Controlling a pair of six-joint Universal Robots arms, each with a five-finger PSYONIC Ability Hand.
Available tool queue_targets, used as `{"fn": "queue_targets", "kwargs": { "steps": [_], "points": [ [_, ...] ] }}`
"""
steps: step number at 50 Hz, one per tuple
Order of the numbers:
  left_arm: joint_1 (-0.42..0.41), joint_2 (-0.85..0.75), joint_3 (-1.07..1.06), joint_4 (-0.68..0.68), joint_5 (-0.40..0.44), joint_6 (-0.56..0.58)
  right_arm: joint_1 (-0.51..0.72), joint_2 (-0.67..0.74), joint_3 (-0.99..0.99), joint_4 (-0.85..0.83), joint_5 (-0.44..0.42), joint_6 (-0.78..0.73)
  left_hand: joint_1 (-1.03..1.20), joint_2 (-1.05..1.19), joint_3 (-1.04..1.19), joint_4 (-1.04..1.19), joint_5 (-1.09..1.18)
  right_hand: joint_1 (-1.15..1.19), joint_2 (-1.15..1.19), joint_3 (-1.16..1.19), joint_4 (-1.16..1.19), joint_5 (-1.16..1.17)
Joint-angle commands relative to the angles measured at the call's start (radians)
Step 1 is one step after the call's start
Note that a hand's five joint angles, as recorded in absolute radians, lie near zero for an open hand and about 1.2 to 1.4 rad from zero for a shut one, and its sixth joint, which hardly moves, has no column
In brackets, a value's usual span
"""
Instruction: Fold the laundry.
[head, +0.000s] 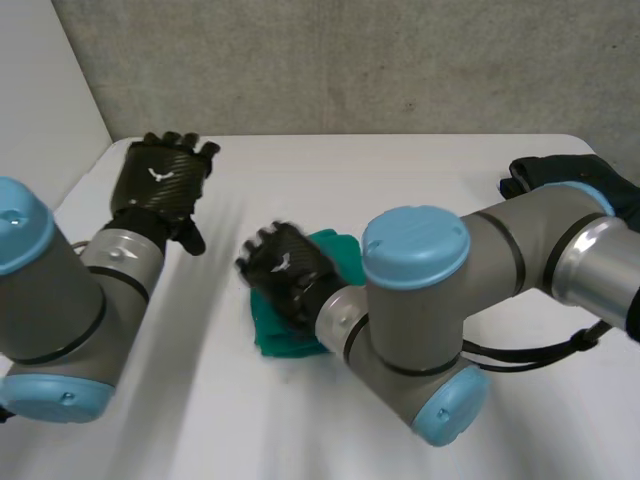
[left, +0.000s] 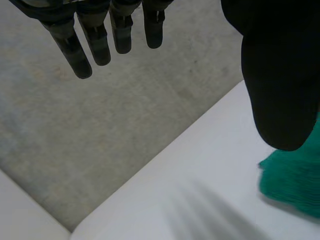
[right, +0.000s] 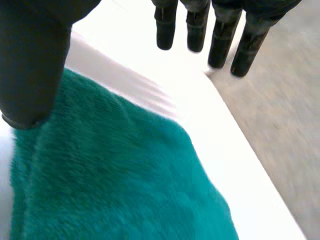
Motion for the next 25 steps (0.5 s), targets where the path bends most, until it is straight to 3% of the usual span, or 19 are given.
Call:
{"fn": "queue_targets", "kwargs": {
  "steps": [1, 4, 8, 15, 20, 25],
  "points": [
    [-0.095, -0.126, 0.105, -0.013, 0.030, -0.070, -0.144, -0.083, 0.030, 0.021, 0.138, 0.416, -0.012, -0.021, -0.028, -0.021, -0.040, -0.030, -0.070, -0.066, -0.075, -0.083],
    [-0.123, -0.167, 0.137, -0.037, 0.041, -0.092, -0.183, -0.091, 0.023, 0.082, 0.083, 0.519, -0.009, -0.018, -0.025, -0.018, -0.037, -0.030, -0.070, -0.066, -0.075, -0.083],
    [-0.161, -0.244, 0.191, -0.105, 0.055, -0.115, -0.203, -0.055, -0.010, 0.148, 0.025, 0.543, -0.006, -0.016, -0.022, -0.015, -0.034, -0.030, -0.070, -0.066, -0.075, -0.083],
    [-0.167, -0.388, 0.260, -0.244, 0.022, -0.114, -0.203, 0.065, -0.083, 0.196, 0.006, 0.538, 0.009, -0.001, -0.007, -0.001, -0.019, -0.030, -0.070, -0.066, -0.075, -0.083],
    [-0.163, -0.413, 0.286, -0.312, -0.072, -0.103, -0.197, 0.156, -0.137, 0.251, 0.014, 0.462, 0.009, -0.001, -0.007, -0.001, -0.019, -0.030, -0.070, -0.066, -0.075, -0.083],
    [-0.158, -0.407, 0.280, -0.330, -0.088, -0.057, -0.196, 0.165, -0.142, 0.268, 0.051, 0.340, 0.000, -0.010, -0.016, -0.009, -0.028, -0.030, -0.070, -0.066, -0.075, -0.083]
  ]
}}
